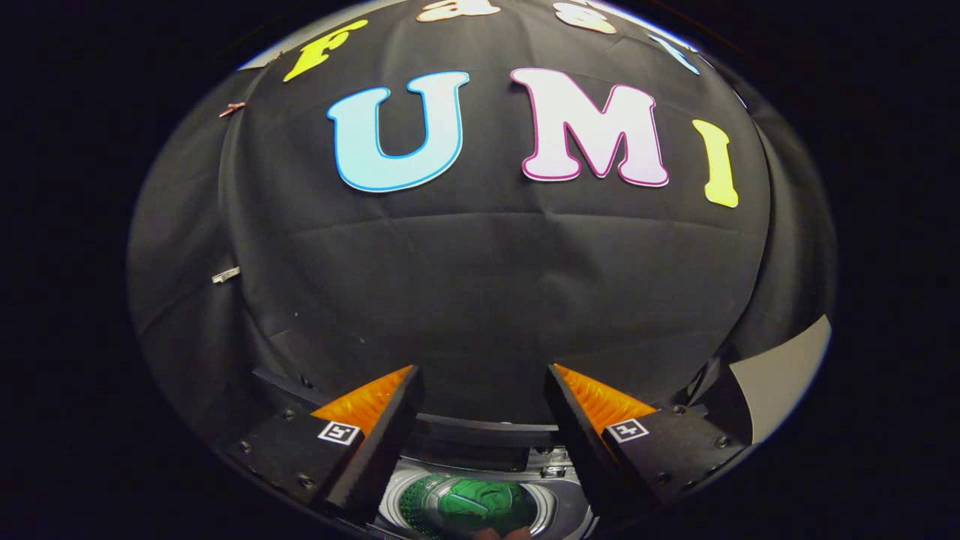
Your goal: Put the clothes into the washing machine and then close the washing machine lid.
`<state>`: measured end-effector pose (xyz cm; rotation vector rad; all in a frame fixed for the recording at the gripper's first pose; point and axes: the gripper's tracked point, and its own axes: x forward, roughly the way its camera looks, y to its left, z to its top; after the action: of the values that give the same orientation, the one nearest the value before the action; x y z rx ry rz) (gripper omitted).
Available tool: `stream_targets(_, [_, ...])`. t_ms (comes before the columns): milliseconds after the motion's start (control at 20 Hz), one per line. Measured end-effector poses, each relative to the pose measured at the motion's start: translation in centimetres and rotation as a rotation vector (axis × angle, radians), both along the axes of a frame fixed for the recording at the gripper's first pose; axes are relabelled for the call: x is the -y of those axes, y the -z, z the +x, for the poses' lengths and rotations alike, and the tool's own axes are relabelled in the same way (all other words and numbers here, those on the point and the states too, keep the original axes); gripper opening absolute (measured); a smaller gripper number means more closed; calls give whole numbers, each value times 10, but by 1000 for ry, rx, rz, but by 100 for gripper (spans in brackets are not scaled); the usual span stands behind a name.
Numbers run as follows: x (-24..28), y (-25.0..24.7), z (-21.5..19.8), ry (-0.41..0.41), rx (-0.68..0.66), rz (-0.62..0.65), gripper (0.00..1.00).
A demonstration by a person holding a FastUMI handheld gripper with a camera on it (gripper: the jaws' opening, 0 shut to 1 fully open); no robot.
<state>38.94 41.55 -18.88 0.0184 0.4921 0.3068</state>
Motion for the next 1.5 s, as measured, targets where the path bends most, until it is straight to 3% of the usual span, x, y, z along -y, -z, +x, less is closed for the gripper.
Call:
stream_targets(400, [2,7,-45,-54,-13,31,100])
stream_targets(950, [10,57,-125,-75,-206,46,100])
stream_targets(1500, [18,22,-142,-84,-96,28,99])
